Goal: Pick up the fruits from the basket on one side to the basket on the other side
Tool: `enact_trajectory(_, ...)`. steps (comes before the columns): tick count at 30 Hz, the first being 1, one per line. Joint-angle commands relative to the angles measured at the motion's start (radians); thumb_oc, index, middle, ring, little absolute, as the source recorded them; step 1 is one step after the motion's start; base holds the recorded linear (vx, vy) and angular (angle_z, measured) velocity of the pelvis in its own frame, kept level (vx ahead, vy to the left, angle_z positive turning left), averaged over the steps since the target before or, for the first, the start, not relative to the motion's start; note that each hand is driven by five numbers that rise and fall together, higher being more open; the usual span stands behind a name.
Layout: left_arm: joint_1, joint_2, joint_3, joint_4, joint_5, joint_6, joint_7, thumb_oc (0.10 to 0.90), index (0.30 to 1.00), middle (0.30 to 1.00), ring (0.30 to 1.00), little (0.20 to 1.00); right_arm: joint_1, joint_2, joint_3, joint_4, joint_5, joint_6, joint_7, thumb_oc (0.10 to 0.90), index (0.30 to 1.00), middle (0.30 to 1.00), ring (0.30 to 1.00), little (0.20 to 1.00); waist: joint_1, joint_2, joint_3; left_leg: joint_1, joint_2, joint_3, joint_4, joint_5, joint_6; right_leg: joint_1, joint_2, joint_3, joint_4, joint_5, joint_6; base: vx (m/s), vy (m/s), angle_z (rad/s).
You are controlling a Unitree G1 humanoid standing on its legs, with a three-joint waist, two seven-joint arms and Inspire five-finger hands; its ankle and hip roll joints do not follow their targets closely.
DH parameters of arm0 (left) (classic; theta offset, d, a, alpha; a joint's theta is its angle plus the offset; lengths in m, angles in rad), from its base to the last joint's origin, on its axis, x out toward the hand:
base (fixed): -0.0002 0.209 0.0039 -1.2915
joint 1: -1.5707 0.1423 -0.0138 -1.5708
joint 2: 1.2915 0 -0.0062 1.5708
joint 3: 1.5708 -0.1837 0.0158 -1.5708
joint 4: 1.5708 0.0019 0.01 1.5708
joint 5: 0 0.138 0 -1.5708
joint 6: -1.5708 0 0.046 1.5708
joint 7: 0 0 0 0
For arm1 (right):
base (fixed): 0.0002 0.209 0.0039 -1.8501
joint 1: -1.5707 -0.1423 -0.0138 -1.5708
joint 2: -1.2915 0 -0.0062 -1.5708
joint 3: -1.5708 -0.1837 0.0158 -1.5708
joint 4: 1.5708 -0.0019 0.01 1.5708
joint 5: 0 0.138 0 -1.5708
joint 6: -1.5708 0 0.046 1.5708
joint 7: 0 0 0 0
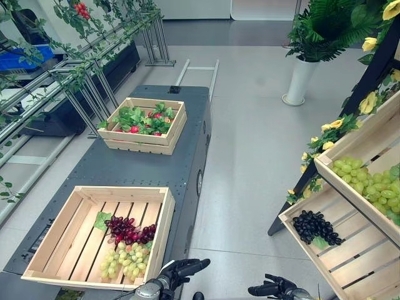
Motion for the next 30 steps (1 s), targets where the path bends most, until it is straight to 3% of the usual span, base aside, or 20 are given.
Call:
enact_trajectory(1, -0.114, -0.025, 0.014, 0.033, -0.009, -0.075, 0.000, 0.800, 0.900, 0.900, 0.900, 0.900, -0.049, -0.019, 0.019, 0.008, -0.024, -0.018, 0.015, 0.800, 0.900, 0.900, 0.900, 0.900, 0.012, -0.016, 0.005, 0.005, -0.032, 0.071, 0.008, -0.054, -0.012, -0.029, -0.003, 0.027, 0.031, 0.013, 0.005, 0.00, 0.000, 0.00)
enact_trajectory(4, -0.117, -0.026, 0.029, 0.035, -0.034, -0.102, 0.021, 0.800, 0.900, 0.900, 0.900, 0.900, -0.048, -0.016, 0.018, 0.008, -0.029, -0.015, 0.015, 0.800, 0.900, 0.900, 0.900, 0.900, 0.011, -0.017, 0.003, 0.006, -0.034, 0.069, 0.008, -0.056, -0.012, -0.026, -0.003, 0.027, 0.029, 0.013, 0.005, 0.00, 0.000, 0.00)
enact_trajectory(9, -0.122, -0.010, 0.059, -0.082, -0.069, -0.239, 0.074, 0.800, 0.900, 0.900, 0.900, 0.900, -0.042, -0.025, 0.026, -0.014, -0.031, -0.004, 0.016, 0.800, 0.900, 0.900, 0.900, 0.900, 0.014, -0.015, 0.007, 0.002, -0.033, 0.068, 0.008, -0.054, -0.014, -0.032, -0.003, 0.031, 0.033, 0.012, 0.001, 0.00, 0.000, 0.00)
enact_trajectory(12, -0.126, 0.005, 0.080, -0.160, -0.072, -0.279, 0.104, 0.800, 0.900, 0.900, 0.900, 0.900, -0.040, -0.030, 0.028, -0.030, -0.030, 0.006, 0.016, 0.800, 0.900, 0.900, 0.900, 0.900, 0.018, -0.016, 0.010, 0.002, -0.033, 0.068, 0.008, -0.056, -0.014, -0.029, -0.005, 0.027, 0.032, 0.013, -0.001, 0.00, 0.000, 0.00)
enact_trajectory(20, -0.142, 0.059, 0.158, -0.351, 0.008, -0.375, 0.302, 0.800, 0.900, 0.900, 0.900, 0.900, -0.012, -0.040, 0.014, -0.037, -0.058, 0.012, 0.036, 0.800, 0.900, 0.900, 0.900, 0.900, 0.032, -0.022, 0.007, 0.005, -0.035, 0.049, 0.008, -0.056, -0.015, -0.018, -0.002, 0.015, 0.035, 0.008, -0.009, 0.01, -0.002, 0.00)
enact_trajectory(25, -0.142, 0.116, 0.219, -0.431, 0.213, -0.365, 0.472, 0.800, 0.900, 0.900, 0.900, 0.900, 0.017, -0.054, -0.005, -0.038, -0.092, 0.001, 0.060, 0.800, 0.900, 0.900, 0.900, 0.900, 0.039, -0.027, 0.007, 0.005, -0.036, 0.036, 0.008, -0.055, -0.017, -0.014, 0.006, 0.008, 0.039, -0.002, -0.015, 0.04, -0.004, 0.02)
enact_trajectory(30, -0.120, 0.219, 0.272, -0.484, 0.373, -0.310, 0.588, 0.800, 0.900, 0.900, 0.900, 0.900, 0.049, -0.079, -0.012, -0.064, -0.122, 0.002, 0.082, 0.800, 0.900, 0.900, 0.900, 0.900, 0.048, -0.028, 0.019, -0.003, -0.038, 0.028, 0.008, -0.047, -0.019, -0.023, 0.016, -0.004, 0.063, -0.022, -0.025, 0.02, 0.015, 0.10)
